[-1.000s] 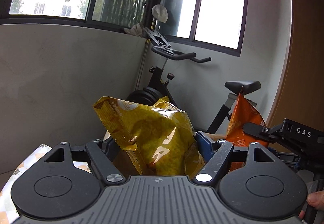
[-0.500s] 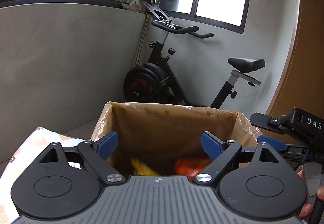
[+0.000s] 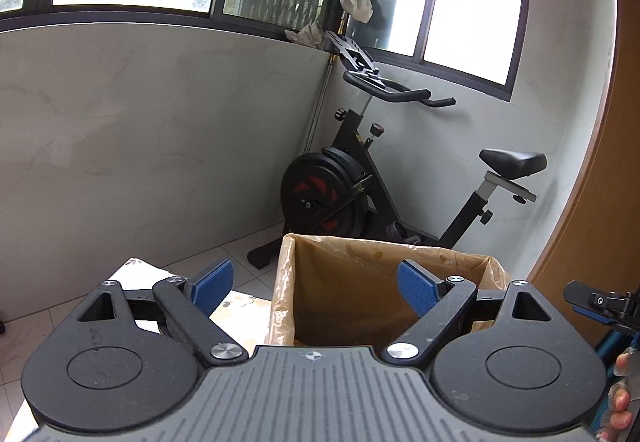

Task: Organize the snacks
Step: 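Lift both bags and drop them into the cardboard box, opening both tools, then lower both tools back toward the snack pile beside the box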

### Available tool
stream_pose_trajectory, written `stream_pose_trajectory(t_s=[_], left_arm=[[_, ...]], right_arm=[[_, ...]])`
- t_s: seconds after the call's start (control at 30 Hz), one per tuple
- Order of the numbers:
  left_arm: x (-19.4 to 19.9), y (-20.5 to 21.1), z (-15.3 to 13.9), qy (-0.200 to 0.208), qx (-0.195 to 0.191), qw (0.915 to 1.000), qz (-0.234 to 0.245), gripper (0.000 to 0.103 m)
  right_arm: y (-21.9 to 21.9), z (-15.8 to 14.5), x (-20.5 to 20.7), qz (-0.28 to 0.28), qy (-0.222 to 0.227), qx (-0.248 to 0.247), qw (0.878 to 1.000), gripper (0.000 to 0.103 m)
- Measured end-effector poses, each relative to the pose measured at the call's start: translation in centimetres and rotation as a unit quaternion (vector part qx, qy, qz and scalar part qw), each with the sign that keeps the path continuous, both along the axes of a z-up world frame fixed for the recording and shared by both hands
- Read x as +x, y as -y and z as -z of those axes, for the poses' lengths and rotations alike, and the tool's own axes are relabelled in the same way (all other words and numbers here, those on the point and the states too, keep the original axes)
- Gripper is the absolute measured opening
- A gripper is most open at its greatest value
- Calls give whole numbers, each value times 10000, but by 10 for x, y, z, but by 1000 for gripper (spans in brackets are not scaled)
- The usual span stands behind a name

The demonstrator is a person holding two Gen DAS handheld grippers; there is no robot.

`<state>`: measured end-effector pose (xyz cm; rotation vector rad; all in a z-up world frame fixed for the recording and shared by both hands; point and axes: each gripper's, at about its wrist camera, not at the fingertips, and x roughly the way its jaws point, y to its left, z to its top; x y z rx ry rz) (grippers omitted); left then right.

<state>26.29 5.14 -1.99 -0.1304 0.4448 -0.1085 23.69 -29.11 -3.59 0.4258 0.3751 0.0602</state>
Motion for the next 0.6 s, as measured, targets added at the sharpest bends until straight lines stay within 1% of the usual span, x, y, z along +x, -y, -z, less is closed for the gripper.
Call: stream_pose_trajectory(t_s=[0.1,0.13,0.2,0.27,0.3,0.4,0.47,0.53,0.6], left_arm=[[-16,-8,-4,-65,79,9999,-53,91],[-22,-12,-4,-86,101,9999,-60,91],[-31,-19,-5,-146,115,9998,-99,91],[-39,-28,-5,-230,85,9996,-129,91],[-45,-33,-4,-269,51,9995,-139,91],[-64,-46,4,-409,-142,9990,-142,91],[-74,-51,13,-514,-223,9983,-129,91],[-87,-55,24,-503,-191,9984,-173,91],[-98,-57,35,-377,-121,9990,-195,91]], right_arm=[[-2,-5,-18,41,6,-428,9991,101],[-3,-7,-26,33,53,-589,9982,102],[-4,-7,-41,-12,123,-779,9969,103],[-5,-4,-54,-29,112,-852,9963,103],[-4,-3,-59,-18,101,-848,9963,103],[-3,6,-79,239,33,-741,9970,103],[-2,17,-91,168,12,-631,9979,103],[-3,30,-101,119,-52,-682,9976,103],[-7,43,-111,30,-118,-802,9967,103]])
